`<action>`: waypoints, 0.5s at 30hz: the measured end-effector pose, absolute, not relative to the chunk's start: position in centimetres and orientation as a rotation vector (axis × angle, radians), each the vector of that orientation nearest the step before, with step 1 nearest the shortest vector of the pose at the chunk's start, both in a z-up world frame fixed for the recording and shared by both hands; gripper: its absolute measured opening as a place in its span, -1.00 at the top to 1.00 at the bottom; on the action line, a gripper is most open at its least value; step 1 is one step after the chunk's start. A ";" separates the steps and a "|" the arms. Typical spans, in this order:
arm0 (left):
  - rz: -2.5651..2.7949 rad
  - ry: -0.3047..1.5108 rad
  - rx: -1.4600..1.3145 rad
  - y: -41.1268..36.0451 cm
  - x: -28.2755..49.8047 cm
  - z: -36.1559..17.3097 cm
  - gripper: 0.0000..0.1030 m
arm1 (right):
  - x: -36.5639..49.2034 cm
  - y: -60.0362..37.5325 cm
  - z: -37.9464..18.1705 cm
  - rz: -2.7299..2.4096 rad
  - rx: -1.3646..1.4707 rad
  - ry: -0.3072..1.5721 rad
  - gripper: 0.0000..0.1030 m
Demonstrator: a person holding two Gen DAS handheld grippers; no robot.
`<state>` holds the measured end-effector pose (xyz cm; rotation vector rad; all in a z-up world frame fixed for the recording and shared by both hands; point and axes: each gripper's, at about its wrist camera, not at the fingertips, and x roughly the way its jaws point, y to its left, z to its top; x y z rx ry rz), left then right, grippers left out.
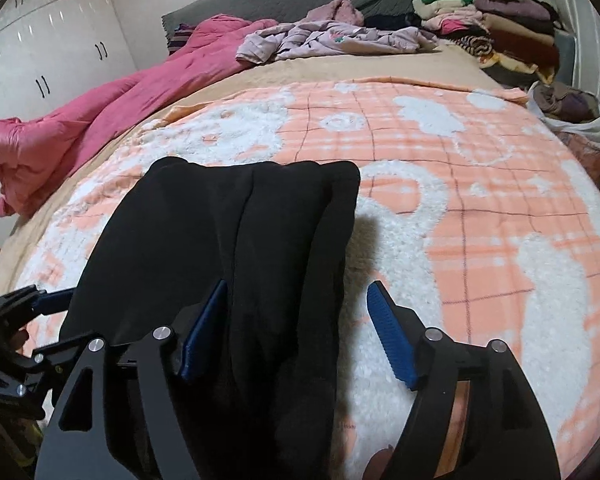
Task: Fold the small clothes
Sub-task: 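Press the fold flat, open both tools and withdraw them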
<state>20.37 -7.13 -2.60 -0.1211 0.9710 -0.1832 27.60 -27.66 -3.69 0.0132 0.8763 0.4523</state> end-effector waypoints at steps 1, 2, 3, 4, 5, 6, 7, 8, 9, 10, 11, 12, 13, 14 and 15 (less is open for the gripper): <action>-0.184 0.972 -0.122 -7.1 20.3 -2.6 -0.42 | 27.4 -27.7 -3.7 0.443 0.012 0.876 -0.38; -0.183 0.972 -0.123 -7.1 20.3 -2.6 -0.42 | 27.1 -27.8 -3.6 0.437 0.014 0.876 -0.38; -0.184 0.973 -0.124 -7.0 20.2 -2.6 -0.42 | 26.8 -28.0 -3.5 0.431 0.016 0.875 -0.39; -0.184 0.973 -0.125 -7.0 20.1 -2.5 -0.42 | 26.6 -28.1 -3.5 0.423 0.018 0.873 -0.41; -0.185 0.972 -0.125 -6.9 20.0 -2.5 -0.42 | 26.1 -28.4 -3.3 0.411 0.019 0.873 -0.42; -0.184 0.970 -0.123 -6.9 19.9 -2.4 -0.42 | 25.8 -28.5 -3.2 0.406 0.019 0.870 -0.42; -0.184 0.969 -0.122 -6.9 20.0 -2.4 -0.42 | 25.4 -28.6 -3.0 0.402 0.019 0.866 -0.43; -0.182 0.964 -0.122 -6.8 19.8 -2.2 -0.42 | 24.8 -28.8 -2.7 0.392 0.017 0.856 -0.44; -0.181 0.960 -0.120 -6.8 19.5 -2.1 -0.42 | 24.1 -28.9 -2.3 0.383 0.012 0.840 -0.48; -0.180 0.956 -0.118 -6.7 19.4 -1.9 -0.42 | 23.6 -28.9 -2.1 0.378 0.010 0.828 -0.52; -0.179 0.949 -0.116 -6.6 19.1 -1.7 -0.42 | 22.6 -29.1 -1.5 0.372 0.007 0.804 -0.56; -0.178 0.946 -0.115 -6.5 18.9 -1.5 -0.43 | 21.7 -29.2 -0.9 0.372 0.007 0.783 -0.66; -0.177 0.939 -0.112 -6.5 18.6 -1.3 -0.46 | 21.1 -29.3 -0.6 0.372 0.008 0.770 -0.72; -0.175 0.933 -0.110 -6.4 18.2 -1.0 -0.49 | 20.1 -29.3 0.0 0.373 0.010 0.746 -0.75; -0.172 0.927 -0.109 -6.3 17.9 -0.8 -0.54 | 19.3 -29.4 0.4 0.375 0.011 0.729 -0.80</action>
